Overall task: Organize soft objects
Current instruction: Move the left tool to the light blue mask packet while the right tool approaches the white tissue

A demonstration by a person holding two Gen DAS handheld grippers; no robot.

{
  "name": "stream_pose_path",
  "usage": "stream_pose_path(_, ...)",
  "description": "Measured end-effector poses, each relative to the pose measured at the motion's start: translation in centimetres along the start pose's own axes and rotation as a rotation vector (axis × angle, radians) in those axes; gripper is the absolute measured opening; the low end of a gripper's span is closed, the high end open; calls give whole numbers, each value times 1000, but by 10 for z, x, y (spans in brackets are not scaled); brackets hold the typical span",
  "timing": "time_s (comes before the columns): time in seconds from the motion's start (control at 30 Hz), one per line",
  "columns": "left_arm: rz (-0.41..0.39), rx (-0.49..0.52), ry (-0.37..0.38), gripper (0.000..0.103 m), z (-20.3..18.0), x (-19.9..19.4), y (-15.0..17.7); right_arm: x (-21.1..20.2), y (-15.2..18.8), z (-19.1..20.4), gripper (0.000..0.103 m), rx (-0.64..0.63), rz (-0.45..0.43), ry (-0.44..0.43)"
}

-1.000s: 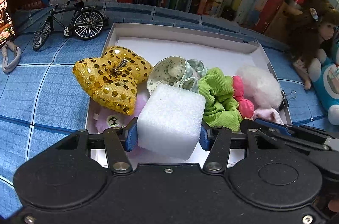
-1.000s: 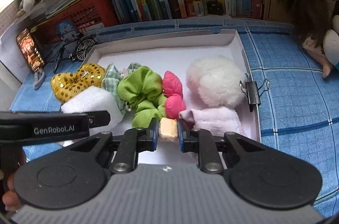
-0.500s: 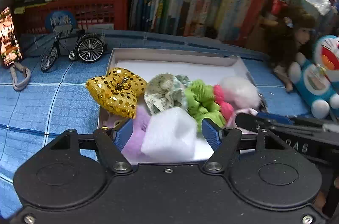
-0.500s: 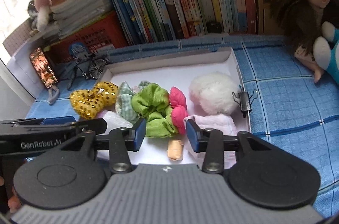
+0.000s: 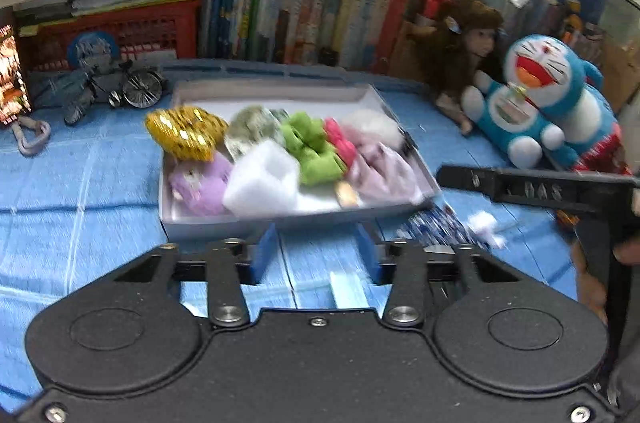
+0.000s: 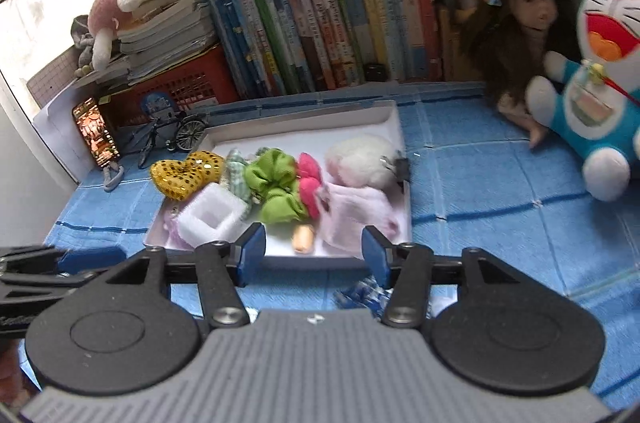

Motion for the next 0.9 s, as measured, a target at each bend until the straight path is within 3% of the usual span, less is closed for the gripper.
stream_pose_path(0.03,8,-3,16,26,0,-4,7,-2,3,-3,68,-1,-4,10)
stream_pose_path(0.27,10,-43,101,26,-7,-16,58,-9,22,-31,68,53,-4,42)
stream_pose_path(0.4,8,-96,110,26,-9,-8,76,-7,33,-44,68,85,9,49)
stream_pose_path(0.9,68,-313,106,25,4,43,82,0,54,-69,68,150,-31,11)
Point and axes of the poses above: each gripper's, at about its wrist camera, not at the fingertips, and x roughly the way its jaws point, z to its left, y to its underside, the point moved 4 cm from there along x, roughly the way its jaws point, and after that the axes turned 8 degrees about -y, right-handed, at the moved point
